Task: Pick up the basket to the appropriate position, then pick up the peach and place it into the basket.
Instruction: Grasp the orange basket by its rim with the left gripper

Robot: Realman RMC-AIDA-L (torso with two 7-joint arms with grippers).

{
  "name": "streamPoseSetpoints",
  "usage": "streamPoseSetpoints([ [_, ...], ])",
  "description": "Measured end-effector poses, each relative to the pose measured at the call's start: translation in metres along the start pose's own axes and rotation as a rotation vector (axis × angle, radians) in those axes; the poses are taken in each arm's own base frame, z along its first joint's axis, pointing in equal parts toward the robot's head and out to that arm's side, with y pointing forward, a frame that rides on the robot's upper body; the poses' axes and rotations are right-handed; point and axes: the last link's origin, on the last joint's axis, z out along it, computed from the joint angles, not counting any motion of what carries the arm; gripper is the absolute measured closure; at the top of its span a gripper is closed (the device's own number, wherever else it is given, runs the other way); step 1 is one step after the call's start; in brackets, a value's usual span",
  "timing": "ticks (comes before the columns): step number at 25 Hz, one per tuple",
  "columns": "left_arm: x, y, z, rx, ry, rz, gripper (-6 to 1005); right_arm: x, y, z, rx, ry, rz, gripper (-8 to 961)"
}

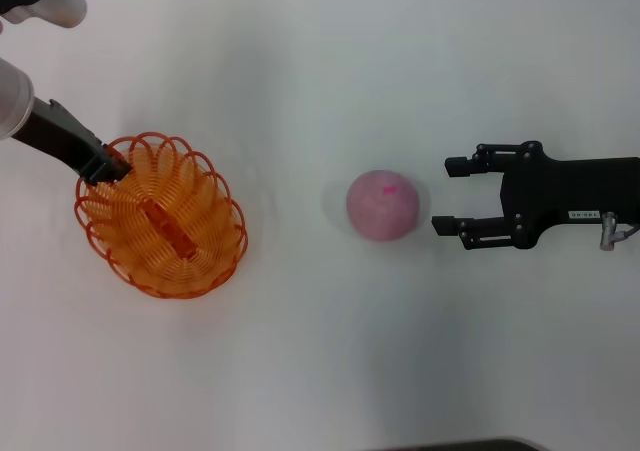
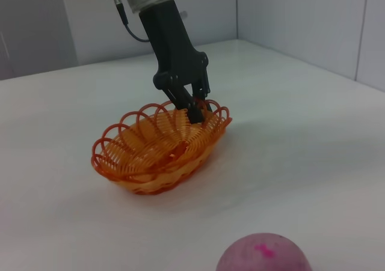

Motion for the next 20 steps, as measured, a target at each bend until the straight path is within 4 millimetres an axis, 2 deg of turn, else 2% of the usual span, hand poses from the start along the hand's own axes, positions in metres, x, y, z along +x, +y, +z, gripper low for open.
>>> streamPoseSetpoints([
  [9, 0.001, 0.004, -0.007, -0.072, 0.034, -0.044, 828, 0.000, 0.000, 0.000, 0.002, -0.002, 0.001, 156],
  [15, -0.004, -0.008, -0.019, -0.097, 0.043, -0.207, 841, -0.001, 0.000, 0.000, 0.002, -0.005, 0.001, 156],
  [20, -0.013, -0.008, -0.019, -0.137, 0.018, -0.303, 894, -0.003, -0.001, 0.001, 0.001, -0.012, -0.001, 156],
])
